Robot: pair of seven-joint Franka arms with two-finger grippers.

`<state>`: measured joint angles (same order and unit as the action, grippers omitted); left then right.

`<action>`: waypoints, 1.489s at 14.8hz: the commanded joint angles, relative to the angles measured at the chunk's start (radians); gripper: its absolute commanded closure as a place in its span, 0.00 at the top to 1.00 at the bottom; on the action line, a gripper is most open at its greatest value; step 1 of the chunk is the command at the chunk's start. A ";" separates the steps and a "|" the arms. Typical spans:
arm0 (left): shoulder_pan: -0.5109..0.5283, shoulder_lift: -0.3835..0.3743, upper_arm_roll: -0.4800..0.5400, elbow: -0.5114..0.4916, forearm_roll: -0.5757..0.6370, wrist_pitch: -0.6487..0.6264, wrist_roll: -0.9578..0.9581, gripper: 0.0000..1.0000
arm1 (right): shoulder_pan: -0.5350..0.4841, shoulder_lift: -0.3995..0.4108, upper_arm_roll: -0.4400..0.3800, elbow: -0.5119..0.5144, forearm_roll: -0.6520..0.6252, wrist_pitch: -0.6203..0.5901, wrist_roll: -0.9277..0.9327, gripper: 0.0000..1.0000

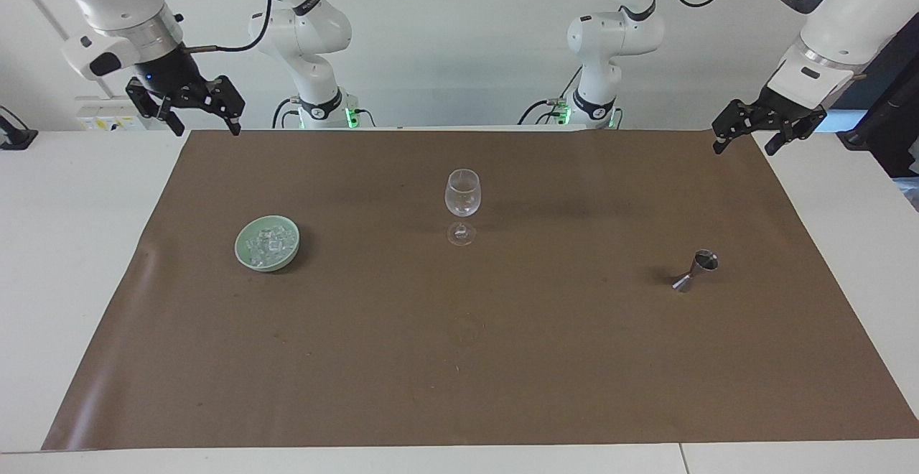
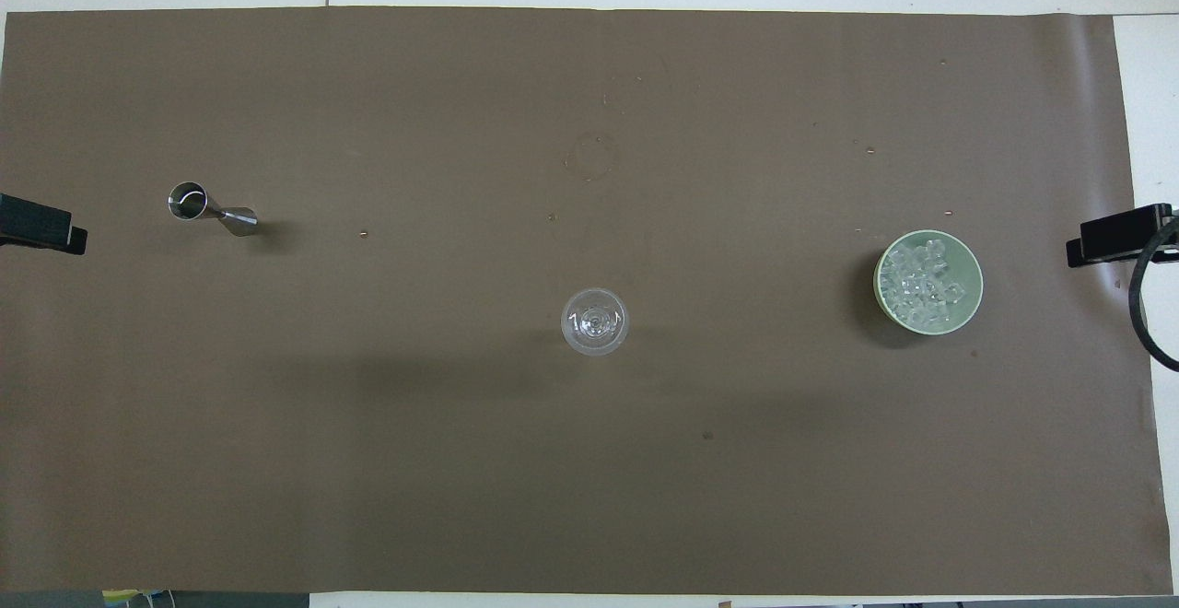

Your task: Pour wine and add ice with both arms

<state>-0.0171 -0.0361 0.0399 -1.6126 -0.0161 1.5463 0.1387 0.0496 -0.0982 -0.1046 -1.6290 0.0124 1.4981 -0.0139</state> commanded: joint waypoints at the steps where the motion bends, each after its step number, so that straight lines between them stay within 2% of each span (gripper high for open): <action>1: 0.016 -0.021 -0.012 -0.023 -0.010 0.008 -0.007 1.00 | -0.011 -0.008 0.003 -0.011 -0.005 0.010 -0.003 1.00; 12: 0.016 -0.021 -0.012 -0.023 -0.010 0.008 -0.007 1.00 | -0.022 -0.012 -0.006 -0.020 -0.003 0.001 0.003 1.00; 18: 0.013 -0.025 -0.012 -0.015 -0.007 -0.070 -0.005 1.00 | -0.019 -0.012 -0.004 -0.020 0.000 -0.001 0.002 1.00; 22: 0.005 -0.012 -0.012 -0.010 -0.004 -0.046 -0.007 1.00 | -0.019 -0.012 -0.004 -0.020 0.000 -0.001 0.002 1.00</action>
<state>-0.0152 -0.0391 0.0328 -1.6131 -0.0161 1.5011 0.1387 0.0396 -0.0981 -0.1149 -1.6324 0.0108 1.4959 -0.0139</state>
